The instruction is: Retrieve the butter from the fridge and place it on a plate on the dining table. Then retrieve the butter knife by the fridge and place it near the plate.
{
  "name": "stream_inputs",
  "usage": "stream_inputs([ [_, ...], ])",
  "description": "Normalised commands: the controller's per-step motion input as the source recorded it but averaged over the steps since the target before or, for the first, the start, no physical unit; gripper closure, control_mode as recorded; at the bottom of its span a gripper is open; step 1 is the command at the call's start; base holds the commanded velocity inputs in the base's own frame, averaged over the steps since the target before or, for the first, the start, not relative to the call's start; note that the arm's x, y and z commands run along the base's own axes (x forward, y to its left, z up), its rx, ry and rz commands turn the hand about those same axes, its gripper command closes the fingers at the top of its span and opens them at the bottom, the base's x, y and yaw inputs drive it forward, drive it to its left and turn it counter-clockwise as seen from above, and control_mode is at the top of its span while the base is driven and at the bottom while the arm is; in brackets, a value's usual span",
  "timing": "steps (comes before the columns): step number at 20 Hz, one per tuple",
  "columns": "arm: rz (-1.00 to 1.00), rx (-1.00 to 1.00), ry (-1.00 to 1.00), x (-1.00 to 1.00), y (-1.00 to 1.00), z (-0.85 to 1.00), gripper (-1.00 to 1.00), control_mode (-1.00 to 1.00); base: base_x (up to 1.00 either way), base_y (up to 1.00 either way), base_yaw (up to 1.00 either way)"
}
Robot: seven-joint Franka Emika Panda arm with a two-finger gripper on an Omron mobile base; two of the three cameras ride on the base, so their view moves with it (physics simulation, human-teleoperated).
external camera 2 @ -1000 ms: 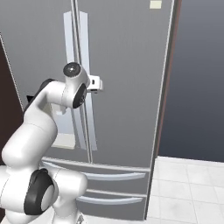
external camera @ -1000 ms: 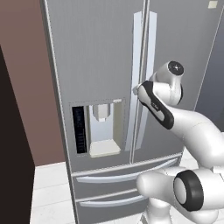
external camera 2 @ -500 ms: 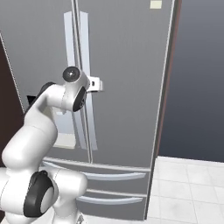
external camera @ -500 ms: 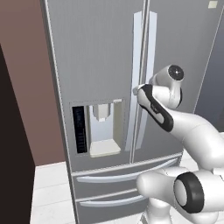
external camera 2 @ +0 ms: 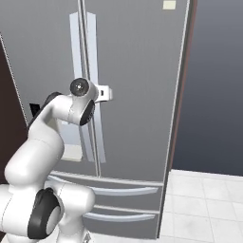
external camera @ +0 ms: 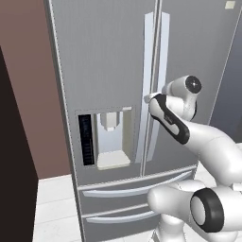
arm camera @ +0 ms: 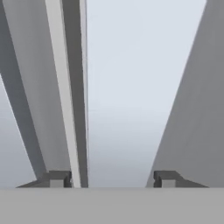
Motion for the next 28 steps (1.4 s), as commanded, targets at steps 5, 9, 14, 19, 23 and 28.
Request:
stream_inputs([
  [5, 0.00, 0.00, 0.03, 0.03, -0.01, 0.00, 1.00, -1.00, 0.00, 0.00, 0.00],
  [9, -0.01, 0.00, 0.00, -0.34, -0.04, 0.09, 1.00, -1.00, 0.00, 0.00, 0.00],
  [14, -0.02, 0.01, 0.02, -0.79, -0.32, 0.25, 1.00, -1.00, 0.00, 0.00, 0.00],
  [19, 0.00, 0.09, 0.20, -0.90, -0.81, 0.33, 1.00, -1.00, 0.00, 0.00, 0.00],
  [23, 0.00, 0.11, 0.31, -0.94, -1.00, 0.29, 1.00, -1.00, 0.00, 0.00, 0.00],
  [28, 0.00, 0.09, 0.26, -1.00, -1.00, 0.13, 1.00, -1.00, 0.00, 0.00, 0.00],
])
